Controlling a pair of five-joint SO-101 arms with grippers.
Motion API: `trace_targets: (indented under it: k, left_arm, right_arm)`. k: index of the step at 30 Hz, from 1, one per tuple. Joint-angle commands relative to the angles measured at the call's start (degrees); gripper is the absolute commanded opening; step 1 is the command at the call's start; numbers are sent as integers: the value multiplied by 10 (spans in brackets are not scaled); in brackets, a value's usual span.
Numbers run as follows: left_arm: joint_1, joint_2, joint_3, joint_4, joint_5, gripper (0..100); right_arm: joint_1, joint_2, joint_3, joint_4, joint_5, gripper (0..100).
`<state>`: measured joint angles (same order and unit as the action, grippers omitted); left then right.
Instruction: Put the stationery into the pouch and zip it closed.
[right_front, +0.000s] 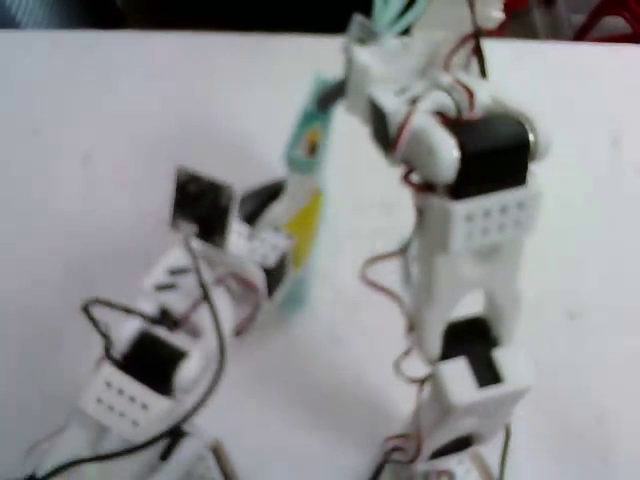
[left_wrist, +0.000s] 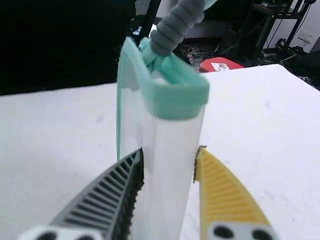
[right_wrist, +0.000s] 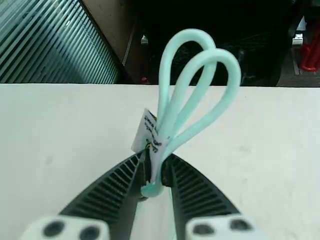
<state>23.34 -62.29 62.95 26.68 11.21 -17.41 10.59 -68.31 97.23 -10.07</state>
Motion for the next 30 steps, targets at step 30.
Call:
trace_targets:
  k: [30]
  left_arm:
    - [-86, -87, 69, -22, 33, 242]
  right_arm:
    - [-117, -204, 118, 12, 7, 18]
